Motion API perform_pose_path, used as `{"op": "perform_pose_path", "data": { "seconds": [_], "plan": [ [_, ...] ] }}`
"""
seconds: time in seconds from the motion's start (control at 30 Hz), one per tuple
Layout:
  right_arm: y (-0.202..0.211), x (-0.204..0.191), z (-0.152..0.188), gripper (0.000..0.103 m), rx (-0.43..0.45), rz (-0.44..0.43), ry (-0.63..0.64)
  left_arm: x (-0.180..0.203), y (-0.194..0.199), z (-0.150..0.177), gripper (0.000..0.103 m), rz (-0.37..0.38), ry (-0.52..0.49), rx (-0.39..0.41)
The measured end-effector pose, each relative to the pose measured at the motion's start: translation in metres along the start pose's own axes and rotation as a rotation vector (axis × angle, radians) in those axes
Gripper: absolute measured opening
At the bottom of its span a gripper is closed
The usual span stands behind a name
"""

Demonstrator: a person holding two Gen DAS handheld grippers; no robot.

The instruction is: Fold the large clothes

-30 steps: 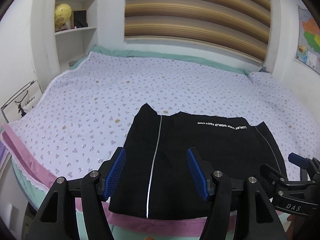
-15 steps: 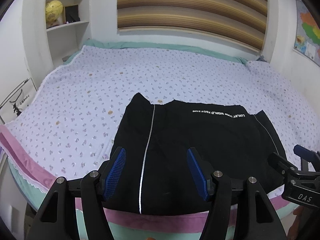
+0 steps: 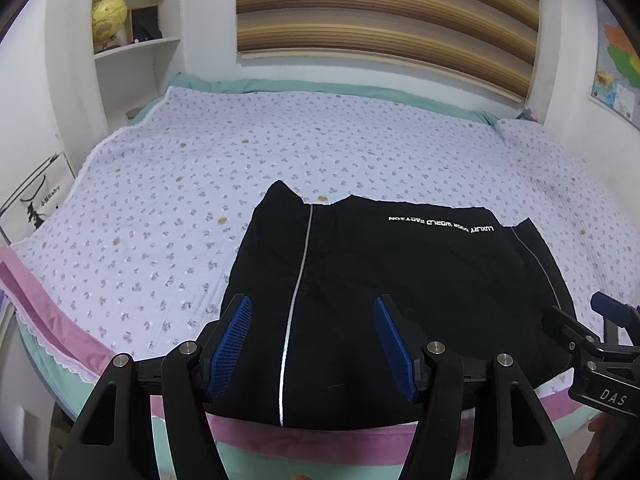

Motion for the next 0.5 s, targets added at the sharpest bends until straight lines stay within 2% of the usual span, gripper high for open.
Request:
{"op": "perform_pose_path", "data": {
  "seconds": [0.5],
  "plan": [
    [0.0006,0.0055,0.0033,0.103,-0.001,-0.005,-0.037,0.0056,-0.0012,0.0033,0.065,0.001,-0.020,-0.008]
  ]
}}
Point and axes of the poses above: each gripper's, at about its wrist camera, not at the fingertips, and y roughly against the way its jaws point, x to its right, z to its underside, the point moved 10 cm from there along -y, roughly the way its jaws point, and after that the axes turned 12 degrees about y, right-handed, at the moved point
